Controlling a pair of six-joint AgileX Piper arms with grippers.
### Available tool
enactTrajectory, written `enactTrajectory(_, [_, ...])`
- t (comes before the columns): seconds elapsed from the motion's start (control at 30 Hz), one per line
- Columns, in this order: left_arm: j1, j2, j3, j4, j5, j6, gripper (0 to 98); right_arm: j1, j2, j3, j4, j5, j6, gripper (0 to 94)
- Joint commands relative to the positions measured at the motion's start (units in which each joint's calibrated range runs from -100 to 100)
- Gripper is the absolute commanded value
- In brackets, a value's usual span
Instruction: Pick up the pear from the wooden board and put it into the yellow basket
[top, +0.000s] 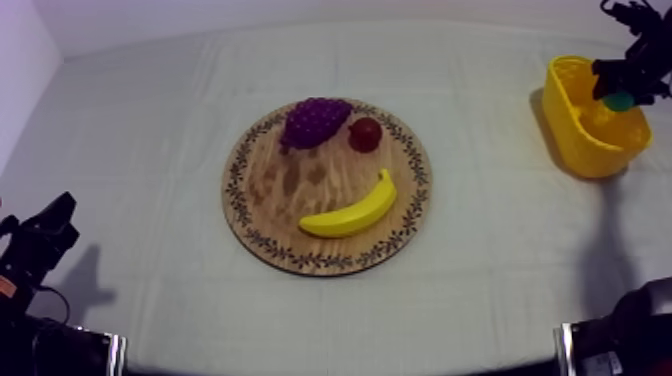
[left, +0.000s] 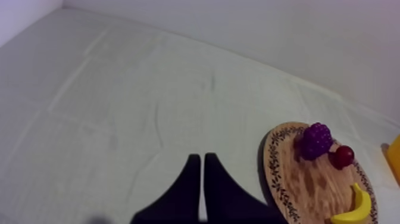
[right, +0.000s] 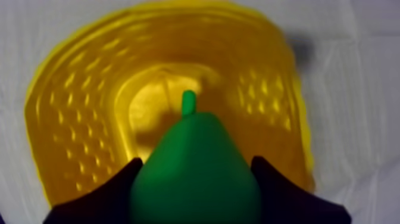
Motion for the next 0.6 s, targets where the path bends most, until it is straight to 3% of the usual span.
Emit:
enactTrajectory(0.0, [0.0,0.0,0.0,-0.02,0.0,0.0,0.1,0.0,0.2,0.8,-0.4,1.7,0.7,39.1])
enactTrajectory(0.57, [0.0,0.0,0.0,-0.02,0.0,0.0,0.1,-1.0,1.6,4.4,-1.3,2.4,2.5,38.6])
